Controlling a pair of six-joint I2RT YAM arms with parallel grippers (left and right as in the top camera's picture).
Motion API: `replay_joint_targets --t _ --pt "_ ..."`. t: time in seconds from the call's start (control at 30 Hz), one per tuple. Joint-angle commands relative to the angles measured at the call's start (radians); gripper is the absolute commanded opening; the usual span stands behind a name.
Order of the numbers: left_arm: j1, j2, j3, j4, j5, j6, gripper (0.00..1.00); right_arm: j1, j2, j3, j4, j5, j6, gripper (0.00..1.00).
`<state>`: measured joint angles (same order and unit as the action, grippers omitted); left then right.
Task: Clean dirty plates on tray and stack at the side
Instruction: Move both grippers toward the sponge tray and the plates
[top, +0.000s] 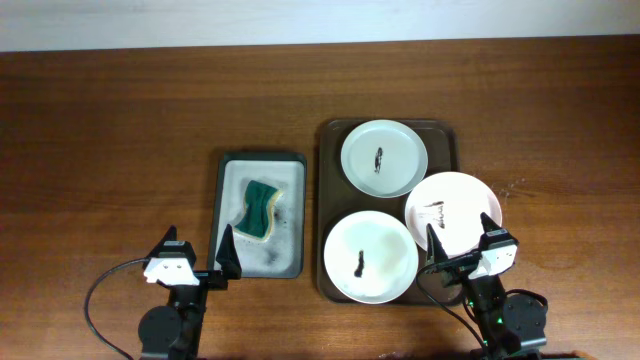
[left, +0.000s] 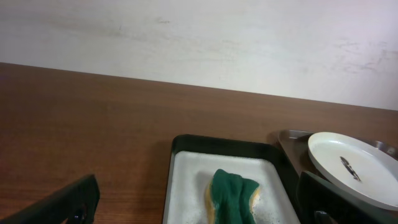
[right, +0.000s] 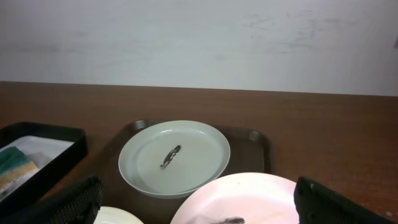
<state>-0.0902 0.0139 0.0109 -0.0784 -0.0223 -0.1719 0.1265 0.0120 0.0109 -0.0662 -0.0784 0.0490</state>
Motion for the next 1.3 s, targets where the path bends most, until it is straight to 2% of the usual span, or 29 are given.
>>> replay_joint_targets --t 0.0,0.23,0.43,0.5,0.57,0.63,0.7,0.73,0.83,0.9,0.93,0.97,1.07,1.13,1.23,1.27 --pt "0.006 -0.002 -0.002 -0.005 0.001 0.017 1.0 0.006 -0.005 -0.005 -0.005 0.005 0.0 0.99" --pt "0.006 -0.002 -0.002 -0.005 0.005 0.016 1.0 0.006 -0.005 -0.005 -0.005 0.005 0.0 0.99" --pt "0.006 -0.002 -0.001 0.016 0.22 0.016 1.0 0.006 -0.005 -0.005 -0.005 0.002 0.011 0.99" --pt "0.006 -0.002 -0.001 0.023 0.272 0.016 1.0 0.006 0.0 -0.005 -0.001 -0.005 0.068 0.99" --pt "0.006 -0.002 0.0 0.079 0.319 0.016 1.0 0.006 0.0 -0.005 0.047 -0.092 0.129 0.99" --pt "0.006 -0.002 0.035 0.195 0.342 0.016 1.0 0.006 0.0 0.041 0.085 -0.219 0.129 0.99" --pt "0.006 0.011 0.159 0.191 0.349 0.016 0.99 0.006 0.013 0.214 -0.053 -0.253 0.119 0.99" --pt "0.006 0.045 0.237 0.139 0.349 0.016 0.99 0.006 0.04 0.299 -0.121 -0.25 0.108 0.99" --pt "0.006 0.316 0.594 -0.226 0.351 0.017 0.99 0.006 0.275 0.624 -0.41 -0.252 0.109 0.99" --pt "0.006 0.537 0.811 -0.453 0.407 0.017 1.0 0.006 0.478 0.833 -0.639 -0.252 0.108 0.99" --pt "0.006 0.725 0.975 -0.631 0.446 0.017 0.99 0.006 0.664 1.015 -0.831 -0.252 0.108 0.99" --pt "0.005 0.837 1.058 -0.731 0.445 0.017 0.99 0.006 0.778 1.115 -0.946 -0.251 0.109 0.99" --pt "0.005 1.037 1.156 -0.867 0.452 0.016 0.99 0.006 0.973 1.197 -1.047 -0.304 0.109 0.99" --pt "0.005 1.147 1.158 -0.912 0.471 0.017 0.99 0.006 1.093 1.196 -1.116 -0.317 0.095 0.99" --pt "0.0 1.247 1.158 -0.935 0.452 0.09 0.99 0.006 1.187 1.187 -1.135 -0.314 0.091 0.86" --pt "-0.013 1.276 1.157 -0.933 0.389 0.098 1.0 0.006 1.196 1.182 -1.135 -0.314 0.096 0.86"
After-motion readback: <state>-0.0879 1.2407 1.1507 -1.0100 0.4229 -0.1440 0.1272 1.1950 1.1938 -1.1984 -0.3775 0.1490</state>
